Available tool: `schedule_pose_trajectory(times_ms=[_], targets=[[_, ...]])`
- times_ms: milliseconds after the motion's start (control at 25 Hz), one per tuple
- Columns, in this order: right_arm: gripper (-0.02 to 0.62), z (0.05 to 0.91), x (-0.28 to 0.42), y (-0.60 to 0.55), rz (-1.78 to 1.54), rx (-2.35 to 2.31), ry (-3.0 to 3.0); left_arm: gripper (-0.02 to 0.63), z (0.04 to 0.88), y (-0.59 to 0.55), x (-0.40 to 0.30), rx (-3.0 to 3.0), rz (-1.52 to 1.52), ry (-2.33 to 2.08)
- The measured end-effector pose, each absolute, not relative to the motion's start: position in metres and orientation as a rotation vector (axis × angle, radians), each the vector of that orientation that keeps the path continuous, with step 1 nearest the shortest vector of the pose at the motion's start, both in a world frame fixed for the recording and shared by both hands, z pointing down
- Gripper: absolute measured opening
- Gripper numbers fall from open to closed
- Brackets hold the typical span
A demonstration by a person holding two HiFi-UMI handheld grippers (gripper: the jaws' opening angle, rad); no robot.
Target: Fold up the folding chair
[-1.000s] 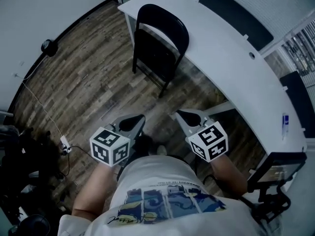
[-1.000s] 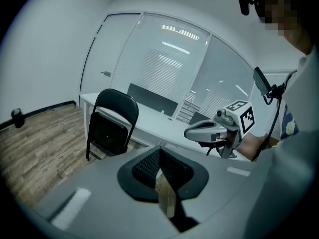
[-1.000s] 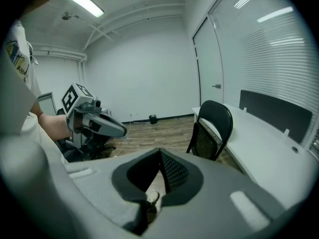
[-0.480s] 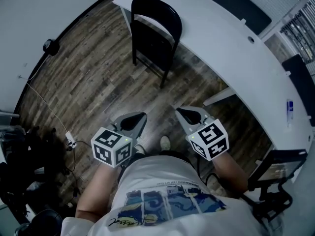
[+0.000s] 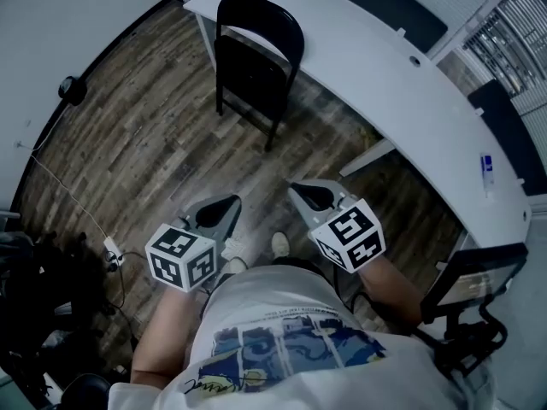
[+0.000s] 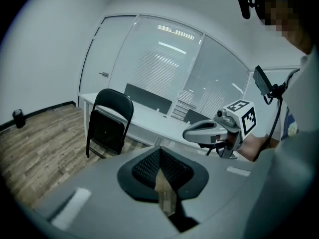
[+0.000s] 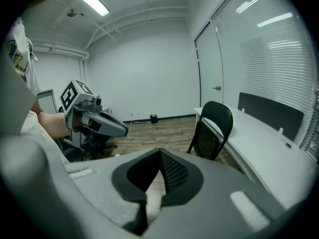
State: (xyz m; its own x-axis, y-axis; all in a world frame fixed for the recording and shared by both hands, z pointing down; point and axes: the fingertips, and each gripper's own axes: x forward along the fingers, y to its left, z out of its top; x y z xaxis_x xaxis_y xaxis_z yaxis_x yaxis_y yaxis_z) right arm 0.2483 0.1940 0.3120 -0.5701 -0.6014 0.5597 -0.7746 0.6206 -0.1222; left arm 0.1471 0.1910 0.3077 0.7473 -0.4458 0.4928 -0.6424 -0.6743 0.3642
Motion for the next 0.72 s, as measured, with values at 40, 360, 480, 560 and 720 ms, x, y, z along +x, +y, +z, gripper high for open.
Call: schedule_pose_trajectory(times_ms=[40, 360, 480, 560, 720], targets=[[0.002, 0.311, 0.247, 0.193, 0.489, 1.082, -2.375, 0.006, 0.308, 0.190, 0.145, 2.416, 0.499, -0.823], [0.002, 0.305, 0.230, 0.199, 0.467, 1.087, -2.382, 0.006, 0.311, 0.198, 0.133, 2.412, 0.488, -0.805], [0.002, 0.293, 0.181, 0.226, 0.441, 1.094, -2.361, 0.006, 0.301, 0.222, 0.088, 2.430, 0.460, -0.781], [0.002, 0.287, 0.160, 0.238, 0.427, 1.100, -2.353, 0.006, 0.298, 0.232, 0.068, 2.435, 0.449, -0.772], [0.002, 0.286, 0.151, 0.248, 0.427, 1.122, -2.346, 0.006, 0.299, 0.242, 0.057, 2.441, 0.449, -0.760]])
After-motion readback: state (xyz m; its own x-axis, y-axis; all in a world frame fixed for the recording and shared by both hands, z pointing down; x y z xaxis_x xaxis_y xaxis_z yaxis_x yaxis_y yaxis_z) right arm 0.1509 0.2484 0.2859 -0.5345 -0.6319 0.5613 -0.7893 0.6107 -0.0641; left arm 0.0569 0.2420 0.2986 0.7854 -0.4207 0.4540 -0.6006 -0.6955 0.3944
